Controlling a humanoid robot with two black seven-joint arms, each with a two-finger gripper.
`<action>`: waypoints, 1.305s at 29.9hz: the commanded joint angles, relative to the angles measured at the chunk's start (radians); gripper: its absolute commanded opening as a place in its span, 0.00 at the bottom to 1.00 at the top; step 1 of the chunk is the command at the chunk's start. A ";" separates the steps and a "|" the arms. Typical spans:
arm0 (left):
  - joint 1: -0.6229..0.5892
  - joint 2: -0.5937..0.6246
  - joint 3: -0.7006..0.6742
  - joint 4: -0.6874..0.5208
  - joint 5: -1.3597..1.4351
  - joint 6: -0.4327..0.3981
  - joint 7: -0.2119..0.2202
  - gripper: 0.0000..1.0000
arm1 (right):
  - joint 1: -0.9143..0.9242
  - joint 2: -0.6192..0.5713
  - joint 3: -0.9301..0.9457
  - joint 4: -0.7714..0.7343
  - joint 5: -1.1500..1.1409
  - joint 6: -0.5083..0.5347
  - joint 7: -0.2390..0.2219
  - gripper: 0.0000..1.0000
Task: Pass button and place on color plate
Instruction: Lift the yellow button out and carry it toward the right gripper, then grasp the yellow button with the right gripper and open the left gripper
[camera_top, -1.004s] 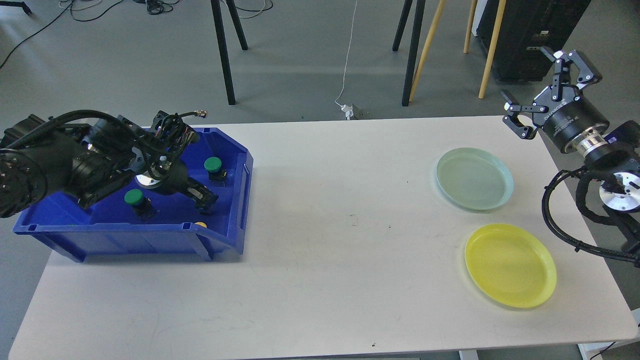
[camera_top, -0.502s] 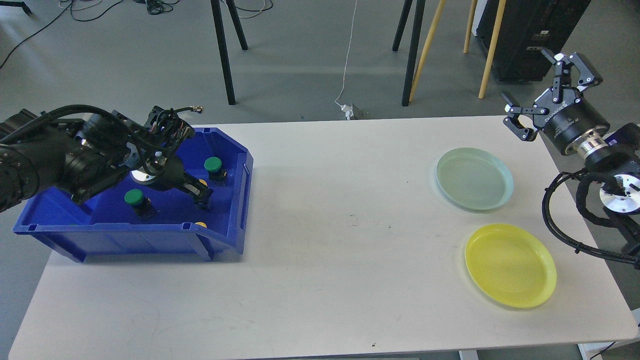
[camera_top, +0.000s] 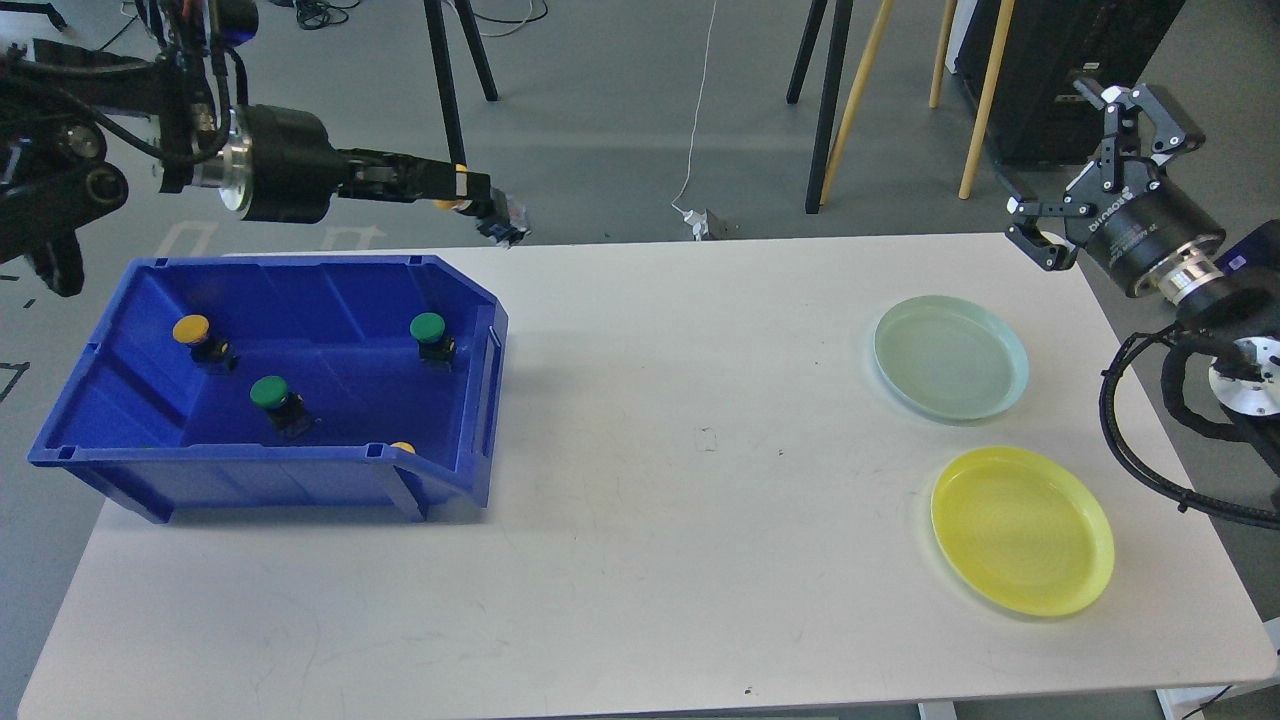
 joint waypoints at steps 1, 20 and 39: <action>0.129 -0.152 -0.125 0.055 -0.154 0.000 0.000 0.05 | -0.044 -0.059 -0.003 0.192 -0.150 -0.145 0.081 1.00; 0.332 -0.436 -0.373 0.157 -0.179 0.053 0.000 0.05 | -0.125 0.148 -0.130 0.300 -0.215 -0.160 0.144 1.00; 0.334 -0.438 -0.369 0.161 -0.176 0.054 0.000 0.05 | -0.084 0.237 -0.135 0.238 -0.124 -0.101 0.136 0.99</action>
